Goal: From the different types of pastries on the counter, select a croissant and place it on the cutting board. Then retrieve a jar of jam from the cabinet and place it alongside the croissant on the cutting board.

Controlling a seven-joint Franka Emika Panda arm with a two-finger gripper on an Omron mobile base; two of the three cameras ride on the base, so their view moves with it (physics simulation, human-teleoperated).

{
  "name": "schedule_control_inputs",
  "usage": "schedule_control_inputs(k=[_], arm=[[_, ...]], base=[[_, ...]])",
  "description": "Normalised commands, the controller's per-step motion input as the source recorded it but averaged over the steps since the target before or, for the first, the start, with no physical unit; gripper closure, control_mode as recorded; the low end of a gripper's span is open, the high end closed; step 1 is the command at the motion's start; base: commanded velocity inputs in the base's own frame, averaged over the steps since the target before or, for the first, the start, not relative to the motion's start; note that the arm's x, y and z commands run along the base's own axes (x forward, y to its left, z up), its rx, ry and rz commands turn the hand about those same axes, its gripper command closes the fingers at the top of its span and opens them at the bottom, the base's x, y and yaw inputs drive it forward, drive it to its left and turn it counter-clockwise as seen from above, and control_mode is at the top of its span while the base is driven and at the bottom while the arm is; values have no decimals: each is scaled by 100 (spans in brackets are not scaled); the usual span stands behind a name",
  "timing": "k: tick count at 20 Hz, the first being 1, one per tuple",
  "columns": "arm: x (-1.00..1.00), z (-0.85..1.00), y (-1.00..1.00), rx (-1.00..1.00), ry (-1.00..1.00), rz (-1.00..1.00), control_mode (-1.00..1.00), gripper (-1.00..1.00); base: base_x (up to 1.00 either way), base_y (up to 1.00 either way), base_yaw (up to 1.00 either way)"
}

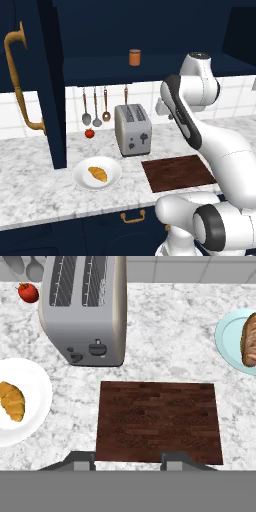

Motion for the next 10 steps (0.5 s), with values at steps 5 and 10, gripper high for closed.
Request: schedule_control_inputs(k=[5, 10], arm=[[-1, 0, 12, -1, -1, 6, -100, -100], [-3, -2, 83, -1, 11, 16, -100, -100]], base=[[0, 0, 0], [0, 0, 0]])
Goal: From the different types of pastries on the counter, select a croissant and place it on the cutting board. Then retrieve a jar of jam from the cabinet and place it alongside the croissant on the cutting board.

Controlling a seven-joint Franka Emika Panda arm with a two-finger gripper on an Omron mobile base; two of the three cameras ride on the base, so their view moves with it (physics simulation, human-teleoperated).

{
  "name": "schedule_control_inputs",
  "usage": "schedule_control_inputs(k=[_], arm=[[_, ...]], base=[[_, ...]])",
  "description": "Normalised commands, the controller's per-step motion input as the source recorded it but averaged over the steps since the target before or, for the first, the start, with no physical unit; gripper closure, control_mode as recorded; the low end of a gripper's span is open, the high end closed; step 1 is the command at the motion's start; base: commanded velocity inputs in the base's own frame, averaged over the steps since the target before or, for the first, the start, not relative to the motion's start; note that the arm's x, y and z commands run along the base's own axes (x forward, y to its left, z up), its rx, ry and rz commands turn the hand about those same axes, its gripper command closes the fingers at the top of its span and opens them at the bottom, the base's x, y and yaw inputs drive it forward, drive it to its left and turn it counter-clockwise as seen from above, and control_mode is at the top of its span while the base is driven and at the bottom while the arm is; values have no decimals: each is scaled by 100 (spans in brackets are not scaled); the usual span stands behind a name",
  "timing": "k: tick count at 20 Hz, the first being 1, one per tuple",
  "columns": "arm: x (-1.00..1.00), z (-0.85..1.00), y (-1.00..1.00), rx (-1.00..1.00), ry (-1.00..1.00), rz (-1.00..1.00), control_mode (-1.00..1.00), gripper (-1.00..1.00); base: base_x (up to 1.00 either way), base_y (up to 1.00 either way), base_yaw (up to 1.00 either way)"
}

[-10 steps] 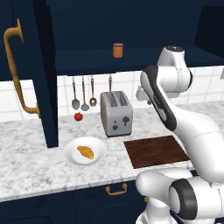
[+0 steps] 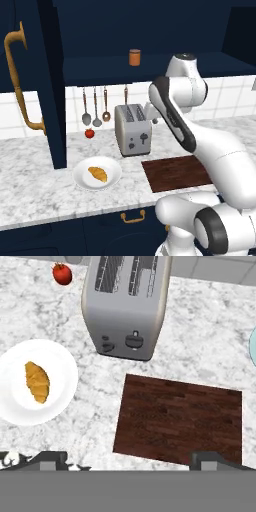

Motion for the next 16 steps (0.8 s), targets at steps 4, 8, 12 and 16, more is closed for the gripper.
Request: schedule_control_inputs(k=[4, 8, 12, 16], arm=[[0, -15, 69, 13, 19, 16, -100, -100], [0, -32, 80, -2, 10, 8, -100, -100], [5, -34, 70, -1, 9, 27, -100, -100], [1, -49, 48, 0, 2, 17, -100, -100]], base=[[0, 0, 0], [0, 0, 0], [0, 0, 0], [0, 0, 0]])
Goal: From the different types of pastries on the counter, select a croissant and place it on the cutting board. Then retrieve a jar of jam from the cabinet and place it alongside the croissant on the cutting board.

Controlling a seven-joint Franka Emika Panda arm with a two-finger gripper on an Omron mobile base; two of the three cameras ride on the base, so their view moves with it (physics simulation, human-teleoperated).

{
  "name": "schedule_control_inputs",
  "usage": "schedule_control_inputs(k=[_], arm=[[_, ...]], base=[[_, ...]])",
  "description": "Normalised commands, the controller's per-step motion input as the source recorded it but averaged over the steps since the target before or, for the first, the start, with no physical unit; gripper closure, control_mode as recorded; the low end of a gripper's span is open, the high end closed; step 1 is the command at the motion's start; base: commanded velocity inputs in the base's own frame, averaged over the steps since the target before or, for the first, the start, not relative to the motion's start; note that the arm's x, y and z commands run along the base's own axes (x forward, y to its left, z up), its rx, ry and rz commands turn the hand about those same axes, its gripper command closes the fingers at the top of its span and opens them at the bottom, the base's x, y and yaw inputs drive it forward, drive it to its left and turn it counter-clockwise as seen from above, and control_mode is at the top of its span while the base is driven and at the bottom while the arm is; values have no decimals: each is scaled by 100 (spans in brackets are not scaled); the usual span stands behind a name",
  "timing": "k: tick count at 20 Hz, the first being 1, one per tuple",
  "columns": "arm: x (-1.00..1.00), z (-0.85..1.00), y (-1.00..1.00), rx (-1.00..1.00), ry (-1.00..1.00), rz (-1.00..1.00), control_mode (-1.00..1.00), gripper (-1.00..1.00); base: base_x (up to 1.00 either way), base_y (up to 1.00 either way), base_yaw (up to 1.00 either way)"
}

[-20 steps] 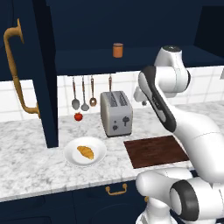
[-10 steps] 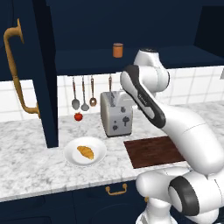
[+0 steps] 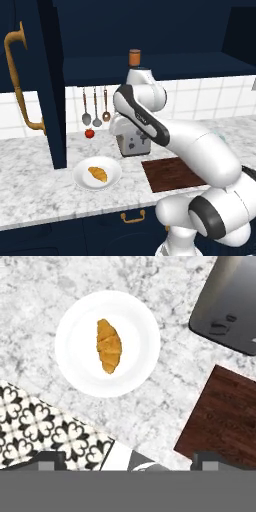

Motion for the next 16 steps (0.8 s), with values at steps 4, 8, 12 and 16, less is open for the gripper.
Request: schedule_control_inputs(k=[4, 8, 12, 16], arm=[[3, -52, 54, -1, -3, 19, -100, -100], [6, -43, 31, -4, 0, 7, -100, -100], [20, -61, 34, 0, -5, 6, -100, -100], [21, -68, 38, 0, -16, 7, -100, -100]], base=[[0, 0, 0], [0, 0, 0], [0, 0, 0], [0, 0, 0]])
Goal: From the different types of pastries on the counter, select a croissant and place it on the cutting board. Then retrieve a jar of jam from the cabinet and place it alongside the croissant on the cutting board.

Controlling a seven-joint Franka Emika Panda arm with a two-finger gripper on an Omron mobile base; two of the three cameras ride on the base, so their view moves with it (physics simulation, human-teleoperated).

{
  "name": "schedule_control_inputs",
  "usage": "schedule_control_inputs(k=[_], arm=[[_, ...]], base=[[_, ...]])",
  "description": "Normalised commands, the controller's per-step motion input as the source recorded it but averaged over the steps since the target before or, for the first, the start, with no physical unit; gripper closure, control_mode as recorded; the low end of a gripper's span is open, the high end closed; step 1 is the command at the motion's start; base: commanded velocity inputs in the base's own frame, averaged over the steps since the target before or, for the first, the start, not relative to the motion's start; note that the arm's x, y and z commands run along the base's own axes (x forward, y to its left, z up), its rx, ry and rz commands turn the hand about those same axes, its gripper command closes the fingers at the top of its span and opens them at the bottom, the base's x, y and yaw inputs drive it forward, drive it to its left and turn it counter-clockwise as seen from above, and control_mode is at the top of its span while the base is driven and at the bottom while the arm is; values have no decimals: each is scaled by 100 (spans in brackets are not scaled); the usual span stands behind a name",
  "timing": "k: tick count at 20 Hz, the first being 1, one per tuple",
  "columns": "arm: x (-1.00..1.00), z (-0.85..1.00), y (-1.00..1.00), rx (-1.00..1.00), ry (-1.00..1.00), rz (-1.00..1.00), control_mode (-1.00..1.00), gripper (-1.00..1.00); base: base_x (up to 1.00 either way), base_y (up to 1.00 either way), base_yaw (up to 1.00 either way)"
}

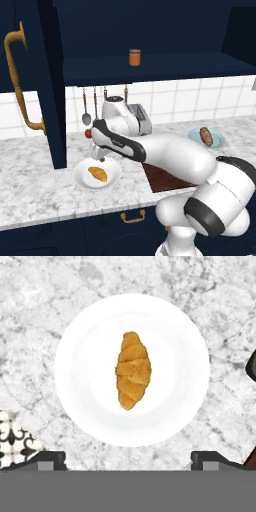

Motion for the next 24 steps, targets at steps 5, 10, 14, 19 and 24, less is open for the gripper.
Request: schedule_control_inputs(k=[5, 10, 14, 19, 24], arm=[[2, -39, 21, 0, -1, 8, -100, -100], [36, -48, 8, 0, -10, 7, -100, -100], [37, -37, 10, 0, -4, 5, -100, -100], [9, -31, 37, 0, 0, 8, -100, -100], [19, -13, 8, 0, 0, 1, -100, -100]], base=[[0, 0, 0], [0, 0, 0], [0, 0, 0], [0, 0, 0], [0, 0, 0]])
